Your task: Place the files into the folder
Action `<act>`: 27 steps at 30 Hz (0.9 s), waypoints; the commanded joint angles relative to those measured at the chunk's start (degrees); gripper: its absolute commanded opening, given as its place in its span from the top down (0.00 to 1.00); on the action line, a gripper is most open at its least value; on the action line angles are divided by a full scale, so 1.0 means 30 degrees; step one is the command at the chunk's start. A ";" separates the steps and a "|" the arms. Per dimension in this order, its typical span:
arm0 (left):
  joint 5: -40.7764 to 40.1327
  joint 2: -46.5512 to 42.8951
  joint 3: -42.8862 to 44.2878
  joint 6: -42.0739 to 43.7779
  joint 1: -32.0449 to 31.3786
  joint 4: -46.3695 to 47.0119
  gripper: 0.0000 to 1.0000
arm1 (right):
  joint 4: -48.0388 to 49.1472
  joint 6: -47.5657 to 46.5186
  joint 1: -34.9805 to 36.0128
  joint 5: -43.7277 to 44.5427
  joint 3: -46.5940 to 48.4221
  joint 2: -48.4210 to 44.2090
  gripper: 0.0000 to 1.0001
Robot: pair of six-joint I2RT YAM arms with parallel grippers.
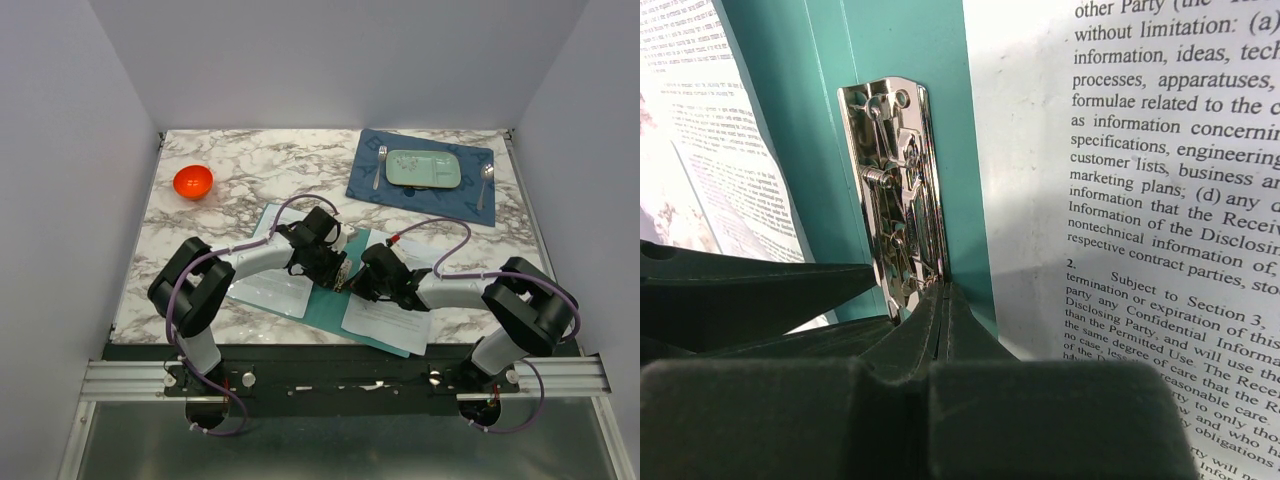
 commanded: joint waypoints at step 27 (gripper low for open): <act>-0.0801 0.2142 0.0181 -0.0170 -0.0437 0.0170 0.86 | -0.3526 -0.0714 0.0000 0.0280 -0.1101 0.1458 1.00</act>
